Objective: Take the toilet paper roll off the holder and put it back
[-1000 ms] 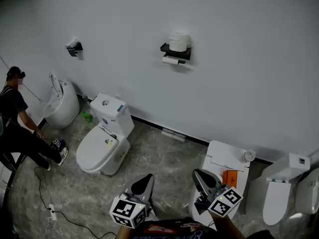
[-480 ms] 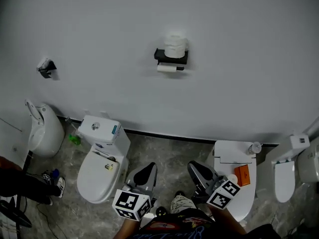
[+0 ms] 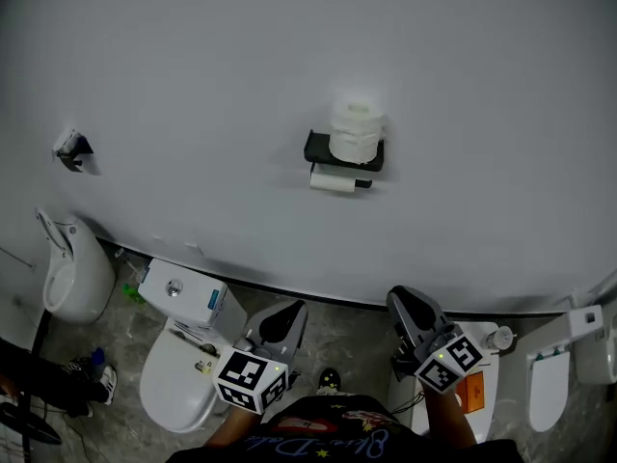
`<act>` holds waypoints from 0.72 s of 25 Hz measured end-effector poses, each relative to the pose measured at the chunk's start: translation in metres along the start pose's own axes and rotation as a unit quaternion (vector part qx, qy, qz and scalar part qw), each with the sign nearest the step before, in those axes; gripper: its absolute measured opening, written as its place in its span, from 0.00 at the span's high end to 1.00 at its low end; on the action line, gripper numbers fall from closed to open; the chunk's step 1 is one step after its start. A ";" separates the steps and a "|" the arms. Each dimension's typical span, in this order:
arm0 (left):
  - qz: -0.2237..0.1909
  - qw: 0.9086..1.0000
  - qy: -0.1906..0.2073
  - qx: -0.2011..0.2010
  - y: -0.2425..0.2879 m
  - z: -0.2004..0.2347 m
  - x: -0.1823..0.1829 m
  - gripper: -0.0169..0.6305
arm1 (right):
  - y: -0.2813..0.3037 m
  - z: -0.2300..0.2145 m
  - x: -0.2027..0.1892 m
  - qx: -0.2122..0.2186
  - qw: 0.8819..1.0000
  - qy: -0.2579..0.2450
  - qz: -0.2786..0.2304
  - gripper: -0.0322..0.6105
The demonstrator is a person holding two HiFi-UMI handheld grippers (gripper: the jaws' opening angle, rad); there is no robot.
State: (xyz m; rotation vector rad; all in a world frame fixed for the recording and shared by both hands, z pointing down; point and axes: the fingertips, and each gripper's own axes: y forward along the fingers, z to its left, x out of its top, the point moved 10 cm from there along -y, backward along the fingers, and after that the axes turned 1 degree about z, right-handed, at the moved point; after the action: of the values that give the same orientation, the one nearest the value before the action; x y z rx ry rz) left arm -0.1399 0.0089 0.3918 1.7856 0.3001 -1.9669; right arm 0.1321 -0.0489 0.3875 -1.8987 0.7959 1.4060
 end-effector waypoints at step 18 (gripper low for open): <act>0.026 0.996 -0.016 -0.080 0.104 0.109 0.029 0.98 | 0.237 -0.062 0.191 0.110 0.891 -0.388 0.208 0.58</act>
State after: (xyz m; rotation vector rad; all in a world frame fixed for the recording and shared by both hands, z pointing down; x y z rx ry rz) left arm -0.1880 -0.1366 0.3923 1.6442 0.3855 -1.8783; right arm 0.0311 -0.2617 0.1846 -0.8679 0.9114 2.0246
